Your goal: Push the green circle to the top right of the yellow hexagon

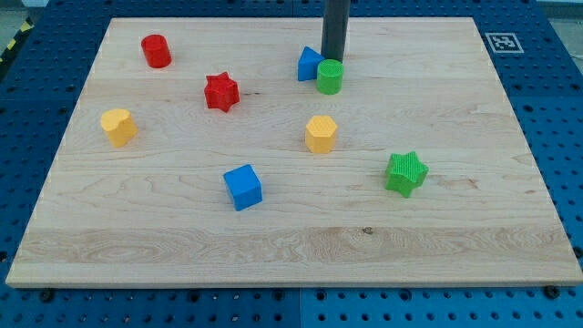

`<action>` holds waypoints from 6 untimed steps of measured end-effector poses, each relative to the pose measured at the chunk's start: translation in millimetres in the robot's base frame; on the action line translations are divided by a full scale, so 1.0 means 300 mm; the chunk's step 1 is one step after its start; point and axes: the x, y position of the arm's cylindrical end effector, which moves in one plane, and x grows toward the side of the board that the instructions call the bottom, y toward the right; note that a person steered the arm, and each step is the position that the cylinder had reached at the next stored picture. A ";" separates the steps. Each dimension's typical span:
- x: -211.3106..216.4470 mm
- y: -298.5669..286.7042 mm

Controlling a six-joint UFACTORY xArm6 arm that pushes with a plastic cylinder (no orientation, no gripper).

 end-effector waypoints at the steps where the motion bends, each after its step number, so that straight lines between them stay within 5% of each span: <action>1: 0.012 -0.048; 4: 0.184 -0.032; 6: 0.173 0.088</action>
